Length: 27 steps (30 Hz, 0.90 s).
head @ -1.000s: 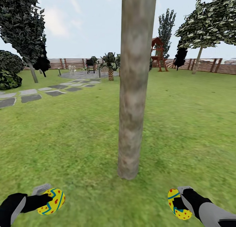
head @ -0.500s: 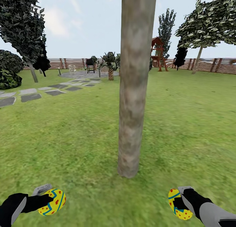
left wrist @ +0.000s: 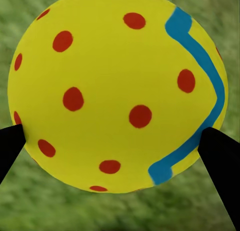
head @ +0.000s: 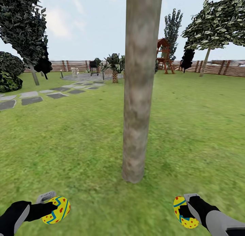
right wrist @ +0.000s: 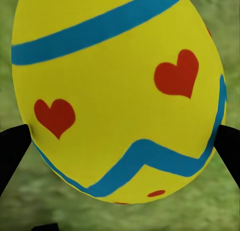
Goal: Take the three Easter eggs out of the wicker basket on the lawn in the garden, then place them on the lawn next to a single tree (choose any tree) so that all three eggs are next to the same tree and none are left in the basket.
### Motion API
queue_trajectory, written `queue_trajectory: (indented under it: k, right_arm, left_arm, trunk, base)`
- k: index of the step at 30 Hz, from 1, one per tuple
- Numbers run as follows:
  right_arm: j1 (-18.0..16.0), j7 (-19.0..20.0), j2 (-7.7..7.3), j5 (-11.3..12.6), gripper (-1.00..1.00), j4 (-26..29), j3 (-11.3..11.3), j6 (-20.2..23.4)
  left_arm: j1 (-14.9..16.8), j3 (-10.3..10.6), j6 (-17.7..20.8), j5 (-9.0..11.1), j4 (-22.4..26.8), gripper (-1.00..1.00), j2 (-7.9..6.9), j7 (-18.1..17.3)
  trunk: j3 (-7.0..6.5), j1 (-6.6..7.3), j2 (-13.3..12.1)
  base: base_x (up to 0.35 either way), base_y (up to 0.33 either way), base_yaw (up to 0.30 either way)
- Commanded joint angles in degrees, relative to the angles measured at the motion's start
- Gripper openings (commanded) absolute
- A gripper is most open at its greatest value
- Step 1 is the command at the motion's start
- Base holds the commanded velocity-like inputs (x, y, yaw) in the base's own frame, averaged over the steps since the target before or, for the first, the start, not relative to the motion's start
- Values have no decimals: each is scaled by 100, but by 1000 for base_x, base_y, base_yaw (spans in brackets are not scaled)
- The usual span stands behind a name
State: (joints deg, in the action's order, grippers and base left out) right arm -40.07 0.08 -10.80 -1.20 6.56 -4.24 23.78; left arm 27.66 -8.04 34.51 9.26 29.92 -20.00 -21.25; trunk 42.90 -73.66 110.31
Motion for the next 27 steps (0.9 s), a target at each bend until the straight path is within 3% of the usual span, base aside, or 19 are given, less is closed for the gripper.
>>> queue_trajectory:
  k: [1,16,27]
  right_arm:
    - [-1,1,-6,-12,-100,12,-38,38]
    - [-1,1,-1,-12,-100,13,-42,39]
    - [-1,1,7,-12,-100,12,-42,37]
  left_arm:
    - [3,-22,48,38,5,-100,8,-10]
    - [3,-22,39,33,-4,-100,214,-2]
    - [3,-14,39,33,-27,-100,242,-2]
  trunk:
    - [24,-22,44]
    - [293,-351,646]
    - [491,-593,1087]
  base:
    - [0,0,0]
    - [0,0,0]
    - [0,0,0]
